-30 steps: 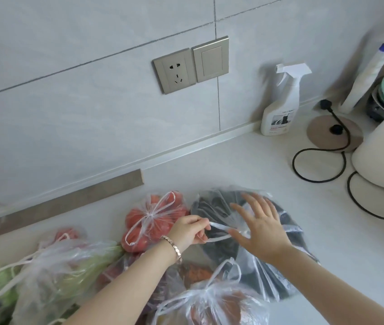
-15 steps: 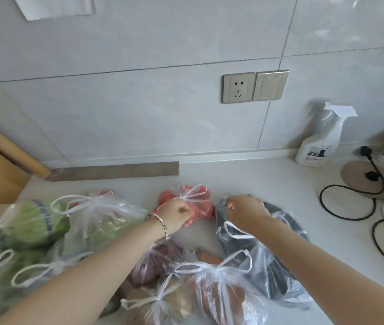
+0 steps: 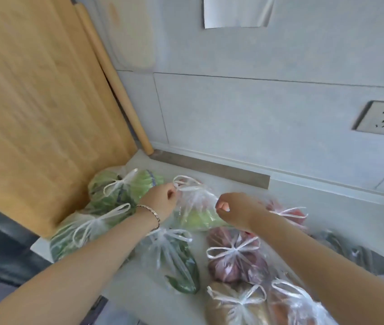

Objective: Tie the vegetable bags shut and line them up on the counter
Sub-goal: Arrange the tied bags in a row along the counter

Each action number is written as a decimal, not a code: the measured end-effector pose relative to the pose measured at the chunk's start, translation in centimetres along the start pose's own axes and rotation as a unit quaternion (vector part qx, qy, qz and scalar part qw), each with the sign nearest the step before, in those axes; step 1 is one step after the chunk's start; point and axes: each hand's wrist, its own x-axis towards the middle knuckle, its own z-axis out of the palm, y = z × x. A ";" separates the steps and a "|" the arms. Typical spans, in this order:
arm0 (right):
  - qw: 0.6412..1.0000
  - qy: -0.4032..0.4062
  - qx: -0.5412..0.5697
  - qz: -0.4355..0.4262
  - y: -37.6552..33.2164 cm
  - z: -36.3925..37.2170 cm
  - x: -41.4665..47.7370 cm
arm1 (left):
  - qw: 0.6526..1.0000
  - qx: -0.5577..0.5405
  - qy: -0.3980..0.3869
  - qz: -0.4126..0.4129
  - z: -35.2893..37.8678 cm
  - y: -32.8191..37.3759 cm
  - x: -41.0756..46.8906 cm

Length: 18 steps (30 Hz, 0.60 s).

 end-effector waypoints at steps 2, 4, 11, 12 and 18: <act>1.000 0.005 0.003 -0.008 -2.0 0.9 1.7 | 1.000 -0.003 0.009 -0.010 -1.3 -3.1 1.4; 1.000 0.026 -0.001 -0.005 -4.5 2.2 4.5 | 1.000 0.006 0.016 -0.007 -2.4 -7.5 3.8; 0.997 0.071 -0.010 0.041 -10.9 4.7 12.7 | 0.978 0.198 -0.060 0.029 -4.3 -18.9 11.9; 0.996 0.068 -0.014 0.062 -11.6 5.2 14.0 | 0.971 0.222 -0.081 0.026 -4.2 -20.2 13.1; 0.975 0.076 -0.087 0.191 -13.2 7.5 18.2 | 0.924 0.326 -0.145 0.134 -3.5 -22.7 16.5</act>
